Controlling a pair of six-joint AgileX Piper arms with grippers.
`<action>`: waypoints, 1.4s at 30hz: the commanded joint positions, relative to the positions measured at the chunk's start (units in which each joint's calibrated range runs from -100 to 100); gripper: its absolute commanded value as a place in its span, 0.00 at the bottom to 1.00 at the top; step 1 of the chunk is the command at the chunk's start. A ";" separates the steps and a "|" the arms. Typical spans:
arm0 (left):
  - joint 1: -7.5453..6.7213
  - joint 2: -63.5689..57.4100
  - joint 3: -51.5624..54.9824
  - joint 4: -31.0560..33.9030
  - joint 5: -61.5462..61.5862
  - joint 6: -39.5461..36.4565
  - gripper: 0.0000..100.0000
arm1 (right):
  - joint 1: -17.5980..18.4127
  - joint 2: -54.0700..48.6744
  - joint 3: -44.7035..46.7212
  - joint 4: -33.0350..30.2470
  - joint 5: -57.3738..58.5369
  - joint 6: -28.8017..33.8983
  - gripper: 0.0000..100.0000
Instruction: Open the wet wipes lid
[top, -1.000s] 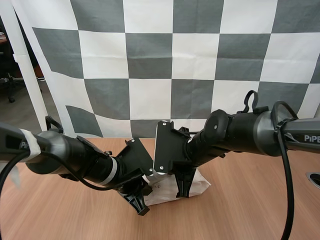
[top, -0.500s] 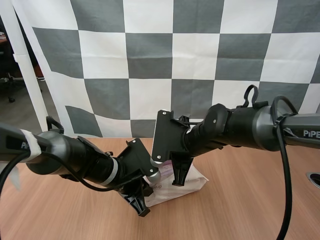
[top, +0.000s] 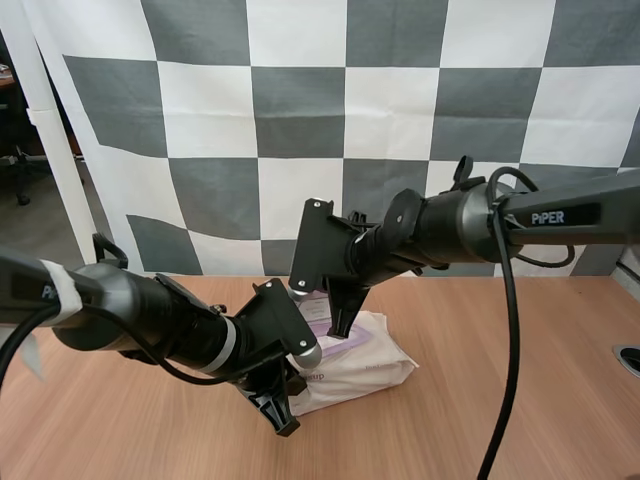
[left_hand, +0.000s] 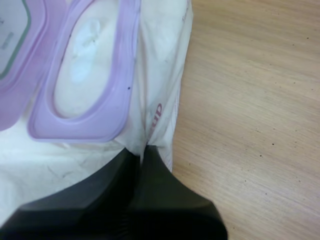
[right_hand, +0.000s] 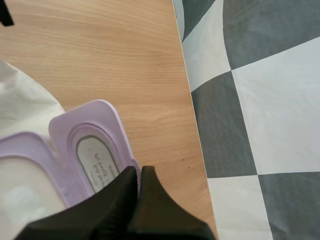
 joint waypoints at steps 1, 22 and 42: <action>-0.04 0.04 0.03 -0.12 -0.22 -0.01 0.00 | -0.02 1.74 0.02 0.08 -0.67 0.05 0.00; -0.04 0.04 0.03 -0.14 -0.22 -0.78 0.00 | -0.02 4.18 0.02 1.04 -9.25 1.60 0.00; -0.04 -5.32 0.03 1.97 3.04 -1.17 1.00 | -2.82 -49.66 -0.29 -29.61 39.09 42.96 0.00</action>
